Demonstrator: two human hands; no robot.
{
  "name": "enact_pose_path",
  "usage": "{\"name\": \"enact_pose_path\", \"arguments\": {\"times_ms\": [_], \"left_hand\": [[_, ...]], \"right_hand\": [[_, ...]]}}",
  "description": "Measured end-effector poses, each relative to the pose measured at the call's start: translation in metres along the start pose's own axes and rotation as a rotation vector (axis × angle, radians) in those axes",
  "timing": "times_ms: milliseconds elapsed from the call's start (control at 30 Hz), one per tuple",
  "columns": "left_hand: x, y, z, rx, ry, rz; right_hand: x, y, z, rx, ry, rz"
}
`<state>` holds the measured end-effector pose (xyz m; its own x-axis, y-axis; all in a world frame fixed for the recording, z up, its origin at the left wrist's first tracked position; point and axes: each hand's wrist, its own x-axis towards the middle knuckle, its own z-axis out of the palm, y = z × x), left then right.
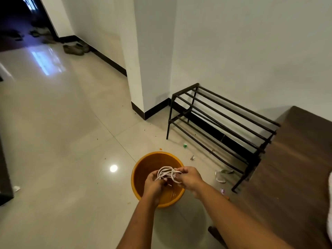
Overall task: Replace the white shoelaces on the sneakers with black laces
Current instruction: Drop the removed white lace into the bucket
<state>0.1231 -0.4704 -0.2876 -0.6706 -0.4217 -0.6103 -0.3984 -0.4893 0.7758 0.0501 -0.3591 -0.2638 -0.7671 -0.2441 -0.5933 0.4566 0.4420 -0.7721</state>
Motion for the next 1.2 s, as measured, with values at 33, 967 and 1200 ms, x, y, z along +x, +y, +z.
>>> {"name": "enact_pose_path", "arguments": {"times_ms": [33, 967, 1200], "left_hand": [[0.006, -0.005, -0.001, 0.006, 0.009, -0.006], [0.039, -0.133, 0.019, 1.363, -0.068, 0.367], [0.023, -0.147, 0.049, 1.29, -0.197, 0.309]], "right_hand": [[0.004, 0.003, 0.002, 0.001, -0.024, 0.006], [0.014, 0.073, -0.018, -0.189, -0.05, 0.091], [-0.002, 0.095, -0.031, -0.213, -0.019, 0.125]]}}
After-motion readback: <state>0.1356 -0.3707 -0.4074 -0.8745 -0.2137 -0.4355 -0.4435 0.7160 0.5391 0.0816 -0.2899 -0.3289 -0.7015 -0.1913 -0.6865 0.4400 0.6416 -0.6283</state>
